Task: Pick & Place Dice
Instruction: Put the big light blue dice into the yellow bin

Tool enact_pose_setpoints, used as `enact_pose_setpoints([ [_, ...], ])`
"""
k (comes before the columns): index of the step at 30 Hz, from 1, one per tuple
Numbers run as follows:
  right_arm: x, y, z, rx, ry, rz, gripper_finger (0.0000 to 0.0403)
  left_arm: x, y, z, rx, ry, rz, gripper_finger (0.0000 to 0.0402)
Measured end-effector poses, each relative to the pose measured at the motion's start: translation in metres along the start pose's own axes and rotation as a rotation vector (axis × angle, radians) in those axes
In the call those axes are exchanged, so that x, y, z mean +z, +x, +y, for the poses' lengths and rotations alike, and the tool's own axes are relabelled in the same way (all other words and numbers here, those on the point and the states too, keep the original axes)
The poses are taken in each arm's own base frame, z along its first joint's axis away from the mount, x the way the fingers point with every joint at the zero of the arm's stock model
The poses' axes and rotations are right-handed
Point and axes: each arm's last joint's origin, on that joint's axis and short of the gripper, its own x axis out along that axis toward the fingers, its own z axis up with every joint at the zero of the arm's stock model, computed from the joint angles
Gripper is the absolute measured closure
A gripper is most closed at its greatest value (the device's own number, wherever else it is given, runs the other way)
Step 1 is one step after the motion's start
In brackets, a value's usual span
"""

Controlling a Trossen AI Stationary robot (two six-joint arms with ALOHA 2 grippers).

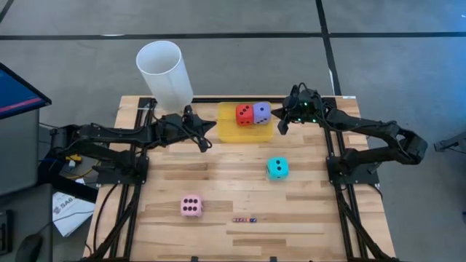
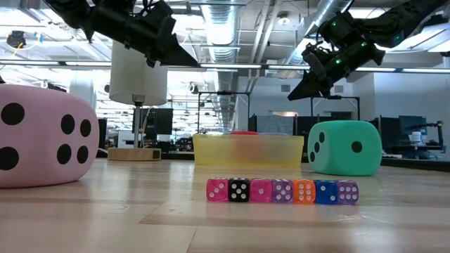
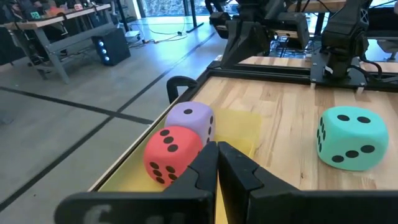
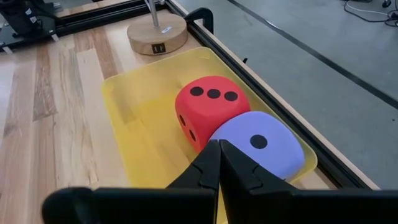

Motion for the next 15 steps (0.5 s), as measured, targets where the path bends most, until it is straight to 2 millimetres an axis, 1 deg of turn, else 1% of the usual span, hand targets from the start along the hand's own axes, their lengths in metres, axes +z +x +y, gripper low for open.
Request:
enact_pose_setpoints([
  [5,0.004,0.000,0.000,-0.001,-0.007,-0.037,0.0403,0.000,0.000,0.000,0.000,0.000,0.000,0.0399],
  [8,0.005,-0.001,0.006,0.050,-0.018,-0.041,0.0403,0.000,0.000,0.000,0.000,0.000,0.000,0.0399],
  [10,0.007,-0.003,0.015,0.101,-0.025,0.001,0.0403,0.000,0.000,0.000,0.000,0.000,0.000,0.0399],
  [12,0.010,-0.006,0.025,0.137,-0.047,0.080,0.0403,0.000,0.000,0.000,0.000,0.000,0.000,0.0399],
  [15,0.014,-0.012,0.039,0.163,-0.128,0.215,0.0403,0.000,0.000,0.000,0.000,0.000,0.000,0.0399],
])
